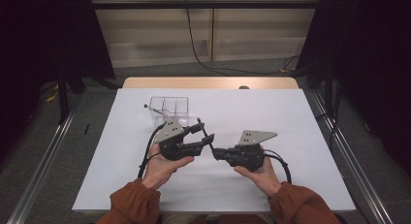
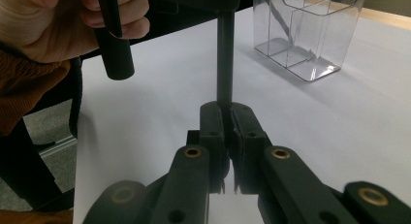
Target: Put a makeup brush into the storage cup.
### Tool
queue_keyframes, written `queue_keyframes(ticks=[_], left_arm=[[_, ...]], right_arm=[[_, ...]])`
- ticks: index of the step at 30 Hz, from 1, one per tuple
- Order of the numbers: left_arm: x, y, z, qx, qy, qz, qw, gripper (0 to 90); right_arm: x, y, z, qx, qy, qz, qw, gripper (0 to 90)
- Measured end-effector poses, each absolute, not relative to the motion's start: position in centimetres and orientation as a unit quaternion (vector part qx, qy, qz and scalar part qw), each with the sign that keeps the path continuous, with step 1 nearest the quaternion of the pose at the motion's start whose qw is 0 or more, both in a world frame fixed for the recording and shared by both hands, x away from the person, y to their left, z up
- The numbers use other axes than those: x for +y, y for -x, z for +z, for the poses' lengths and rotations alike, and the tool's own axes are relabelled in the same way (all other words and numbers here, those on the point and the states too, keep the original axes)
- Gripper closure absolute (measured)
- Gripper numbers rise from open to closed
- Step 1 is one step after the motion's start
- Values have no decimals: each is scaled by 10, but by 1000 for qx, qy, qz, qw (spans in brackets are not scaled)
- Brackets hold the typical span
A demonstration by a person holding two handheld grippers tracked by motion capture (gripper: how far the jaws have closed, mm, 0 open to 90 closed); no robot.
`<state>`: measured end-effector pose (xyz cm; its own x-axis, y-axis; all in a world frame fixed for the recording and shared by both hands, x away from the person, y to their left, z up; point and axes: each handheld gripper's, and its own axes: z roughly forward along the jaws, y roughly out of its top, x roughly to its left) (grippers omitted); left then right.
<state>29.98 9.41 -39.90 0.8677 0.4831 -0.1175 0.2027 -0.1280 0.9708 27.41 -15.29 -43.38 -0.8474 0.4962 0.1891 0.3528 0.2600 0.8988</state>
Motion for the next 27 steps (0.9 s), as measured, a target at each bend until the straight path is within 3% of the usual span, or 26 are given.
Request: queue_keyframes(ticks=[12, 27], left_arm=[[99, -302, -398, 246, -739, 95, 620, 727], [99, -301, -396, 252, -736, 59, 625, 791]], right_arm=[[-152, -274, -436, 795, -267, 540, 65, 847], [-149, -273, -437, 795, -267, 541, 61, 845]])
